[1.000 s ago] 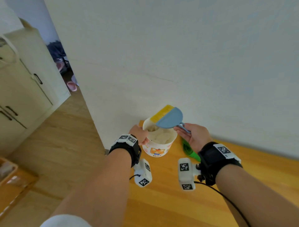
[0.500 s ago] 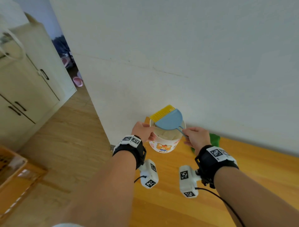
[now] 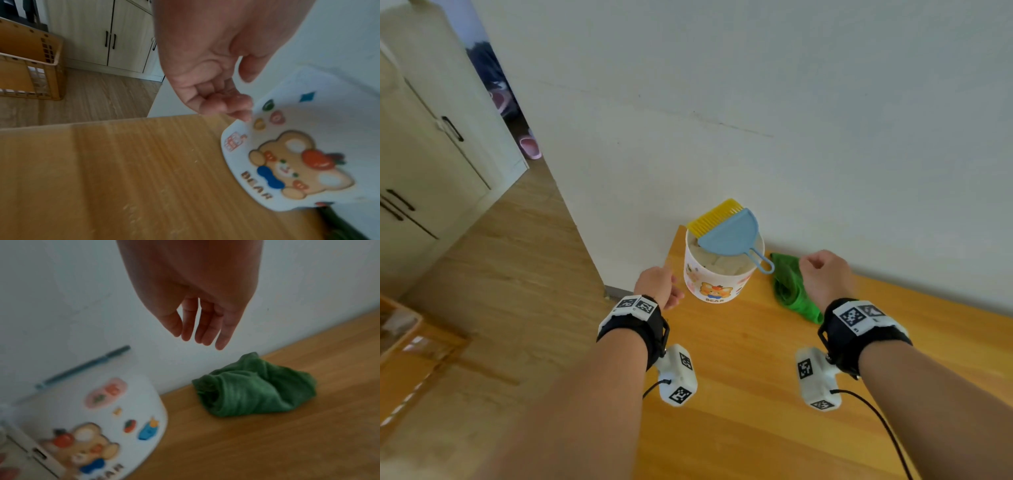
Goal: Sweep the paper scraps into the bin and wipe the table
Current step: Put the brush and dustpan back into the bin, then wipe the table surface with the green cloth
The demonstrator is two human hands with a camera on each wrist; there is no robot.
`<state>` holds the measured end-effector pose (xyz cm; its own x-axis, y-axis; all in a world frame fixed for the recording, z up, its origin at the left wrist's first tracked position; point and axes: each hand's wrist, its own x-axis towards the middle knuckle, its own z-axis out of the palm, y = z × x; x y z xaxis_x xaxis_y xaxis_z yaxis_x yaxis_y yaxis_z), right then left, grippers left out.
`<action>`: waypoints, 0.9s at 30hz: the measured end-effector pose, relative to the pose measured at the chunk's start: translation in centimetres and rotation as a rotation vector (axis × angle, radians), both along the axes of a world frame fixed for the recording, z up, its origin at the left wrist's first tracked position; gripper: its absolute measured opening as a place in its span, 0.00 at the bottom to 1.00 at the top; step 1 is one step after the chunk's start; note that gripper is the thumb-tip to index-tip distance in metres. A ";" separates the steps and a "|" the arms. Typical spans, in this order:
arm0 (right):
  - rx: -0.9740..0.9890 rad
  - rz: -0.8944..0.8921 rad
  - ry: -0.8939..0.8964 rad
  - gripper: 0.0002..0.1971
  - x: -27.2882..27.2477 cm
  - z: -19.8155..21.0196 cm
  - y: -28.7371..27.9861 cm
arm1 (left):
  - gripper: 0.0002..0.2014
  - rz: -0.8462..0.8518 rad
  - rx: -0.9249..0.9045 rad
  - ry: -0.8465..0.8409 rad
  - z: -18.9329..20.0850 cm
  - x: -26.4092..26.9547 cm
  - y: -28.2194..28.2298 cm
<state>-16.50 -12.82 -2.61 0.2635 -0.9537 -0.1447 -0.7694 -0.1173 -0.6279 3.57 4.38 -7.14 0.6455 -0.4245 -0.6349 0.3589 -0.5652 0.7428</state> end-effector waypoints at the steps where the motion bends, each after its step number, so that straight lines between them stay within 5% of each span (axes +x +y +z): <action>1: -0.032 0.048 0.060 0.09 -0.4 -0.5 -0.4 | 0.10 -0.034 0.059 -0.034 -0.9 -0.1 0.3; 7: -0.043 0.397 0.532 0.33 -1.0 -6.1 -2.7 | 0.12 -0.087 0.166 -0.045 -4.9 -1.5 1.2; 13: 0.007 0.435 0.702 0.31 -0.6 -8.6 -4.4 | 0.08 0.019 0.130 -0.097 -6.3 -1.4 1.5; 21: 0.051 0.572 0.666 0.31 -2.5 -7.8 -1.2 | 0.09 0.014 0.171 -0.150 -6.2 -2.0 1.5; 27: 0.067 0.683 0.649 0.29 -3.4 -7.9 2.8 | 0.10 0.027 0.369 -0.358 -5.1 -2.0 5.3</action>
